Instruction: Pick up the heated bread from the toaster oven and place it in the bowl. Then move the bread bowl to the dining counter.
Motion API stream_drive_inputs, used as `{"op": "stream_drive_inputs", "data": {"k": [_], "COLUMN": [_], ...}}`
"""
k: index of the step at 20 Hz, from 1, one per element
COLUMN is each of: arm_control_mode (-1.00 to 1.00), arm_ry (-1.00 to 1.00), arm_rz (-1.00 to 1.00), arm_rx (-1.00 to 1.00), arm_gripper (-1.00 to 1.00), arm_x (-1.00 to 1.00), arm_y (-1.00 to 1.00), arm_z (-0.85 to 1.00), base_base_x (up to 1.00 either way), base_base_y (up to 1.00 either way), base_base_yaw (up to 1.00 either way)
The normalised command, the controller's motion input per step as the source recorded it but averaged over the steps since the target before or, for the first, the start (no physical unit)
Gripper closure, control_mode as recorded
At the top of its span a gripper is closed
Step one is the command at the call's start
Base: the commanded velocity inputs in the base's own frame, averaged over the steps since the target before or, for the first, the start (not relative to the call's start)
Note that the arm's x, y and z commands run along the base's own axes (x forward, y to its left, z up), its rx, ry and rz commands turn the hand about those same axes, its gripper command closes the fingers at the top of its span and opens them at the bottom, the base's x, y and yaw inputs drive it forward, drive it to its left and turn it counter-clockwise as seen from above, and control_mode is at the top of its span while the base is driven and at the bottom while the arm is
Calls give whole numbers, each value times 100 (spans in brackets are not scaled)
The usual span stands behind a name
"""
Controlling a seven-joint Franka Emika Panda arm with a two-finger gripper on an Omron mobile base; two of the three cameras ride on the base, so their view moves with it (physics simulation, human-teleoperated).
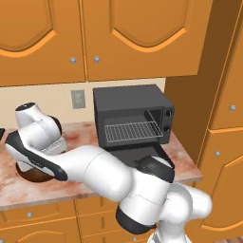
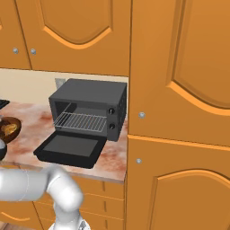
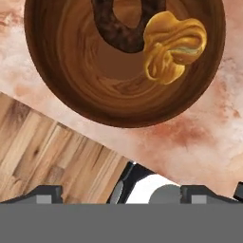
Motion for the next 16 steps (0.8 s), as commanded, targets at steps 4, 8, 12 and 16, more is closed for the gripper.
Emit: {"op": "stream_drive_inputs", "data": {"k": [4, 8, 12, 16], "arm_control_mode": [-100, -100, -100, -100], "arm_ry": [-18, -33, -12, -3], "arm_rz": [34, 35, 26, 17], "arm_rx": [-1, -2, 0, -1], "arm_gripper": [-100, -100, -100, -100], "arm_x": [-21, 18, 29, 32], "arm_y": [9, 24, 26, 37], "arm_z": [-34, -22, -8, -9], "base_base_x": [0, 0, 0, 0], "base_base_y": [0, 0, 0, 0], "base_base_yaw": [0, 0, 0, 0]}}
